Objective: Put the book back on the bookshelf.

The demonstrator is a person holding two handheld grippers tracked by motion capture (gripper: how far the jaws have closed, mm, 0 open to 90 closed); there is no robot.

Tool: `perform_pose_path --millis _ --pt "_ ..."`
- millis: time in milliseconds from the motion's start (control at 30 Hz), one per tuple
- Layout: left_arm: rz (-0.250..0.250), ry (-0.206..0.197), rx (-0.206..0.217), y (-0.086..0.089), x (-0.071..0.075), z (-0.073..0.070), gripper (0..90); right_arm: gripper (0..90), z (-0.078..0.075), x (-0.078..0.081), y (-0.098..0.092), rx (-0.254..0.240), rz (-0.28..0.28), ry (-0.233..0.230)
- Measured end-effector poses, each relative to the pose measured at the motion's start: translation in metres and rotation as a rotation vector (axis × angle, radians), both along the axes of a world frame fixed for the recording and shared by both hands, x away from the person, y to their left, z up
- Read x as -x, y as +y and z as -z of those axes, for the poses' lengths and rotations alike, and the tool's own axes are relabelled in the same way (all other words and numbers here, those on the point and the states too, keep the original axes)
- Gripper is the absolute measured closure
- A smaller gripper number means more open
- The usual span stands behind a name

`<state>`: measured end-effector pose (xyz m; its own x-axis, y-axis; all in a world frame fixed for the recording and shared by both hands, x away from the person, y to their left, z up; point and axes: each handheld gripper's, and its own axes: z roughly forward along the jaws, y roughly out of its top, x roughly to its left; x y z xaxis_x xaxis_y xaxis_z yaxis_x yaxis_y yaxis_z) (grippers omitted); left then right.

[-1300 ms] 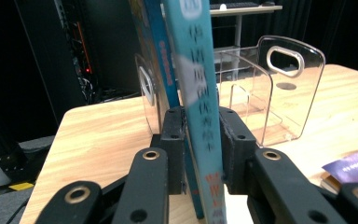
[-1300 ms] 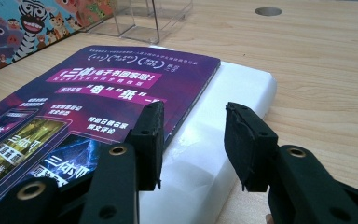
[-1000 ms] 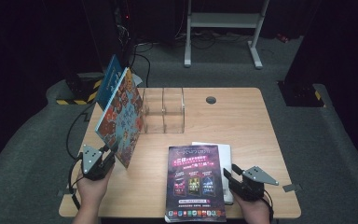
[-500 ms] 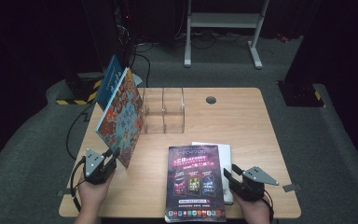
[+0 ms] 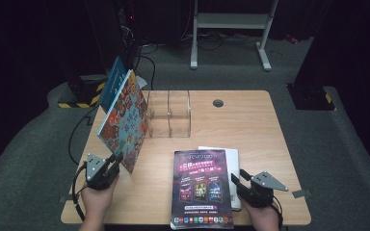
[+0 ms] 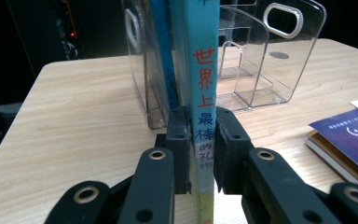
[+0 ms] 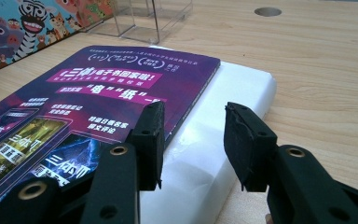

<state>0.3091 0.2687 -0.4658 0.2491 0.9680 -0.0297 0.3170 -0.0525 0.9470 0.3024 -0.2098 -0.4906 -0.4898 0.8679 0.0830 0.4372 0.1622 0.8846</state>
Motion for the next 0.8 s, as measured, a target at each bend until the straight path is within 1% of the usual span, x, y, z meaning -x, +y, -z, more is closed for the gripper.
perform_pose_path --millis 133,267,367,533,667,800 --pt "-0.031 0.008 0.043 0.0 0.0 0.0 79.5 58.1 0.0 0.0 0.0 0.002 -0.001 -0.003" --pt "-0.038 0.007 0.041 -0.002 0.0 0.0 80.4 58.1 0.0 0.0 0.0 0.0 0.001 -0.002" --pt "-0.048 0.003 0.045 -0.006 0.0 0.0 80.7 58.1 0.0 0.0 0.0 0.0 -0.001 0.0" --pt "-0.071 -0.014 0.027 -0.015 0.0 -0.002 81.0 58.1 0.001 0.0 0.0 0.0 -0.002 0.0" --pt "-0.082 -0.016 0.03 -0.017 0.0 -0.002 81.0 58.1 0.001 0.0 0.0 0.0 -0.001 -0.001" --pt "-0.093 -0.023 0.024 -0.019 0.0 -0.002 81.1 58.2 0.001 0.0 0.0 -0.001 -0.003 0.002"
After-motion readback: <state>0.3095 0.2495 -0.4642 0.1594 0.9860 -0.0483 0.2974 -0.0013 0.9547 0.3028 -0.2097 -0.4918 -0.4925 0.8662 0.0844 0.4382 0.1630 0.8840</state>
